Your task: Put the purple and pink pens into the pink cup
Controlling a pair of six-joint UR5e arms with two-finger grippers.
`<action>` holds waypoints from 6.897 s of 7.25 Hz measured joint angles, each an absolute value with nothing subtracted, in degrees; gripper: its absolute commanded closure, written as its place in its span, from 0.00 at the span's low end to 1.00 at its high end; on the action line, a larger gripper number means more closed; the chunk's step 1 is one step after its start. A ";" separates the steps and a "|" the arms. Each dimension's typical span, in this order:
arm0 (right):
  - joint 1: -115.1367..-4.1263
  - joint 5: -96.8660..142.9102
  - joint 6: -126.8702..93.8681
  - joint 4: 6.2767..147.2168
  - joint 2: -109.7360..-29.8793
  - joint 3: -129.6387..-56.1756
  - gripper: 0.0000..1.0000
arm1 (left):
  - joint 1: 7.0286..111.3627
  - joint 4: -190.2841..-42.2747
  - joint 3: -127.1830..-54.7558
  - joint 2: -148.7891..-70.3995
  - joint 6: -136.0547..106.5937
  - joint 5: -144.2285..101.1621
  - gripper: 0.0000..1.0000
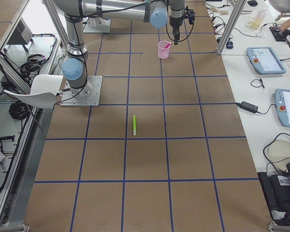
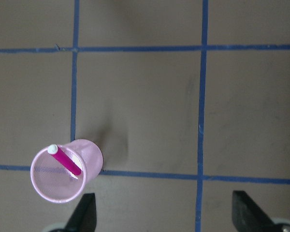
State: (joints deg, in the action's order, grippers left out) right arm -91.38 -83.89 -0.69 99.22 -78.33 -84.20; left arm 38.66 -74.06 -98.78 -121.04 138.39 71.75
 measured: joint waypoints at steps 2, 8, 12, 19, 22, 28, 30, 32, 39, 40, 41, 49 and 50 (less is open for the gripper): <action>-91.46 -85.92 -0.88 95.26 -79.11 -84.18 0.00 | 38.60 -73.99 -97.98 -121.87 138.48 70.64 0.81; -88.52 -89.95 -0.34 95.98 -79.12 -86.41 0.00 | 38.58 -74.03 -97.79 -121.48 137.81 70.32 1.00; -88.78 -95.09 -0.69 97.16 -78.85 -86.33 0.00 | 39.80 -79.57 -96.14 -116.41 130.39 70.85 1.00; -88.34 -95.60 0.16 97.58 -76.59 -86.57 0.00 | 61.53 -96.21 -90.96 -95.77 88.23 72.54 1.00; -88.32 -95.54 -0.32 97.70 -76.62 -86.64 0.00 | 77.21 -95.59 -91.07 -90.98 54.92 73.29 1.00; -88.25 -96.08 -0.09 97.73 -76.55 -86.73 0.00 | 100.77 -83.38 -91.52 -94.80 -12.21 77.53 1.00; -88.21 -96.35 0.06 97.44 -76.55 -86.81 0.00 | 101.98 -82.47 -91.66 -96.67 -32.83 71.13 1.00; -88.11 -96.33 -0.15 97.17 -76.56 -86.83 0.00 | 102.09 -82.17 -91.72 -99.25 -47.19 61.51 1.00; -88.07 -95.63 -0.53 97.81 -76.55 -86.92 0.00 | 98.82 -77.67 -90.60 -109.13 -54.90 49.15 1.00; -88.07 -95.63 -0.53 97.84 -76.55 -86.92 0.00 | 98.35 -77.63 -90.67 -110.24 -54.86 49.04 1.00; -88.07 -95.62 -0.53 97.88 -76.55 -86.92 0.00 | 98.18 -77.61 -90.76 -111.11 -54.89 48.99 0.90; -88.07 -95.62 -0.62 97.91 -76.55 -87.72 0.00 | 97.58 -77.59 -87.12 -109.82 -56.14 51.36 0.00; -88.07 -95.62 -0.62 97.91 -76.55 -87.72 0.00 | 97.27 -77.74 -85.37 -108.73 -55.15 54.15 0.00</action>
